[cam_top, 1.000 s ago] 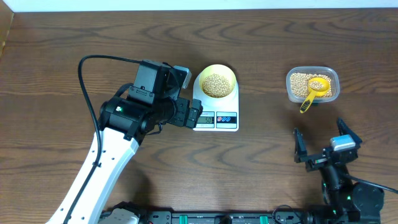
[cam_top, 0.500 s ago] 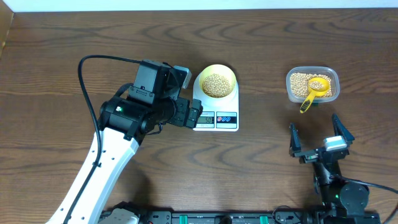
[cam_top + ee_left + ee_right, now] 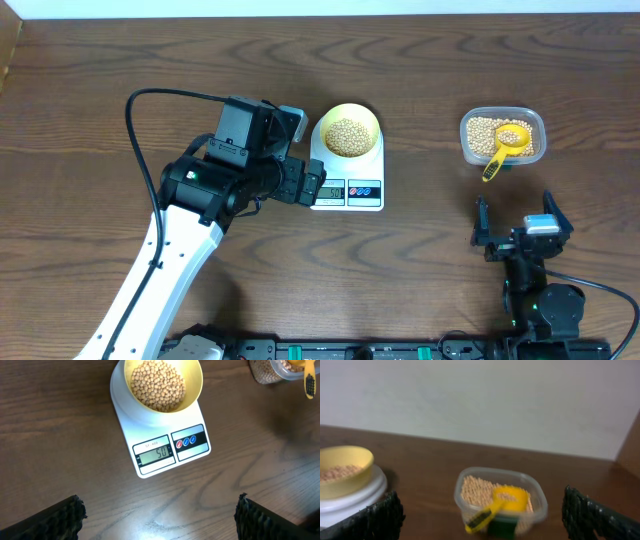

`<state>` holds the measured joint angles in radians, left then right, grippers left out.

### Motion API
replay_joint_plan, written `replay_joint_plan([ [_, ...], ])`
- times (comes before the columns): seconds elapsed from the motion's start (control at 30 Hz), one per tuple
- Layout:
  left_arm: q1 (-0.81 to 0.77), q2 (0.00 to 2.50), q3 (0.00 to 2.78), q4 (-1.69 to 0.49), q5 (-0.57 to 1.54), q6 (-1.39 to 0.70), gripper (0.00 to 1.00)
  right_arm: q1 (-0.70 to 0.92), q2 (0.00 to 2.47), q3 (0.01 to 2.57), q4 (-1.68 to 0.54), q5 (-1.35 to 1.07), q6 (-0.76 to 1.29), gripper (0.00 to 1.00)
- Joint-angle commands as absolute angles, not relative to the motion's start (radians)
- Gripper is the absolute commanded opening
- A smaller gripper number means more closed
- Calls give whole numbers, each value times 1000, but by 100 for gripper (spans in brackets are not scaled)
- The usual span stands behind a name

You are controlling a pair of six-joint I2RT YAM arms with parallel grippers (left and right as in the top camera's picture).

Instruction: Scoop item into bowl and weigh 50g on scale

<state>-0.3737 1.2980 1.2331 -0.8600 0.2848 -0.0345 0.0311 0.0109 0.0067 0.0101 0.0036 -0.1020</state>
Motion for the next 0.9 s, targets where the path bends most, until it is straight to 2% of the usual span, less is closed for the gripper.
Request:
replay_joint_plan([
  [0.0,-371,1289,1261,-862,278,-46,98,37,5,5,-28,59,-91,99],
  [0.87,-371,1289,1261,-862,278,-46,98,36,5,5,-72,46,-91,99],
])
